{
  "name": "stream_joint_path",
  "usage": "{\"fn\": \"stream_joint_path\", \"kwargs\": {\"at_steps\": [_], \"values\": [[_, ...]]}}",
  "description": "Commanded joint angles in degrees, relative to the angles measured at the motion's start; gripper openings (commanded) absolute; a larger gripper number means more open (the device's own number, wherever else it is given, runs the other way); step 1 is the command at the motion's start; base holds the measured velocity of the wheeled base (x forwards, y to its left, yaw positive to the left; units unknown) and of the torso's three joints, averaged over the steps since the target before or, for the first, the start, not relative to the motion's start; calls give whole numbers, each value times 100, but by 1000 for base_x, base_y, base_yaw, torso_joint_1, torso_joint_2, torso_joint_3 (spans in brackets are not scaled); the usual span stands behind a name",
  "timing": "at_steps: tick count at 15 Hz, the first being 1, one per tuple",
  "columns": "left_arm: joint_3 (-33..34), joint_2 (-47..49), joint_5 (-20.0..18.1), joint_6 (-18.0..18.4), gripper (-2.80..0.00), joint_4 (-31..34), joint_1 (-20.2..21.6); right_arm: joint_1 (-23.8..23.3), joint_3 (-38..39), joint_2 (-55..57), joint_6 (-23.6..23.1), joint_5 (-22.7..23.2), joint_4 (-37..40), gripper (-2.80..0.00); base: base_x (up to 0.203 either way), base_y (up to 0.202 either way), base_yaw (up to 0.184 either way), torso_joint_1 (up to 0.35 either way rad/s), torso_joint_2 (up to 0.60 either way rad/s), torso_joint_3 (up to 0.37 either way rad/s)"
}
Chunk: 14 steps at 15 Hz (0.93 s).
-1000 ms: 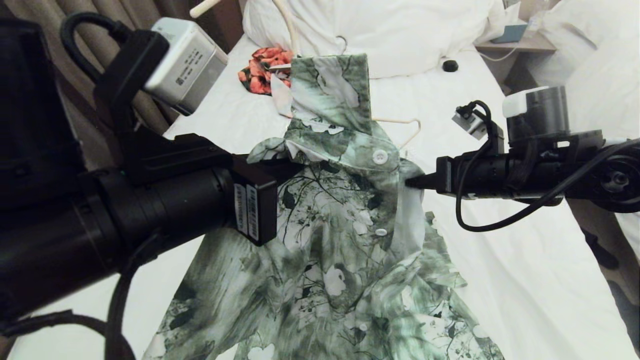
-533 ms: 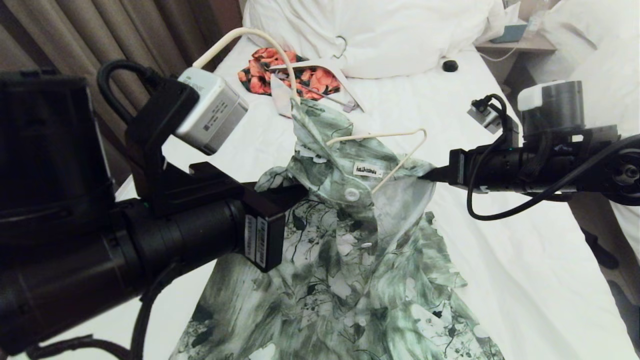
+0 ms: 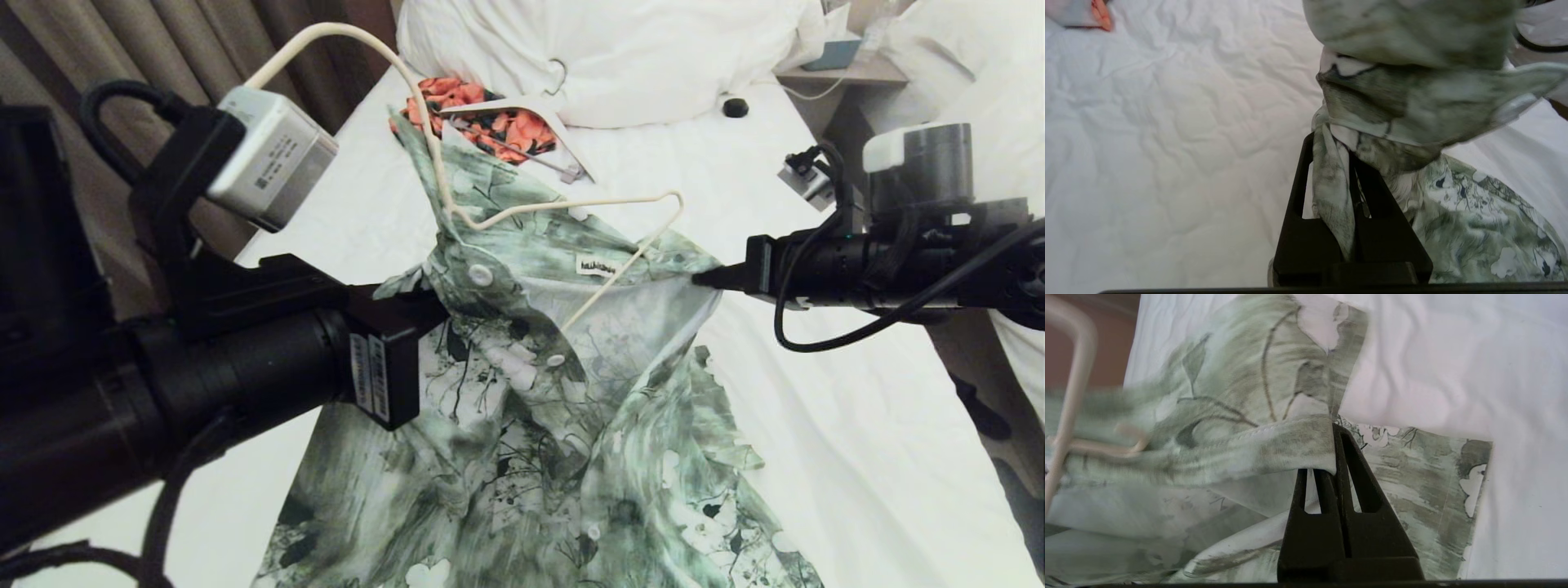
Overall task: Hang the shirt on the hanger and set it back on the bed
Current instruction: Hook the other side of the shirt onto the hanger
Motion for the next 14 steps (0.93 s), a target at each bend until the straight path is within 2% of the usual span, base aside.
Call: {"fn": "stream_joint_path", "kwargs": {"at_steps": [1, 6, 11, 14], "values": [[-57, -190, 5, -1, -280, 193, 19, -32, -1, -47, 12, 17, -12, -280, 0, 0, 0, 0, 0, 0], [-303, -266, -4, -175, -280, 233, -16, 73, -5, -36, 12, 79, -3, -280, 0, 0, 0, 0, 0, 0], [-694, -219, 6, -205, -280, 251, -196, 392, 17, 166, 4, 61, -11, -280, 0, 0, 0, 0, 0, 0], [-681, -234, 20, -210, -280, 267, -298, 391, -113, 258, 3, 27, -20, -280, 0, 0, 0, 0, 0, 0]]}}
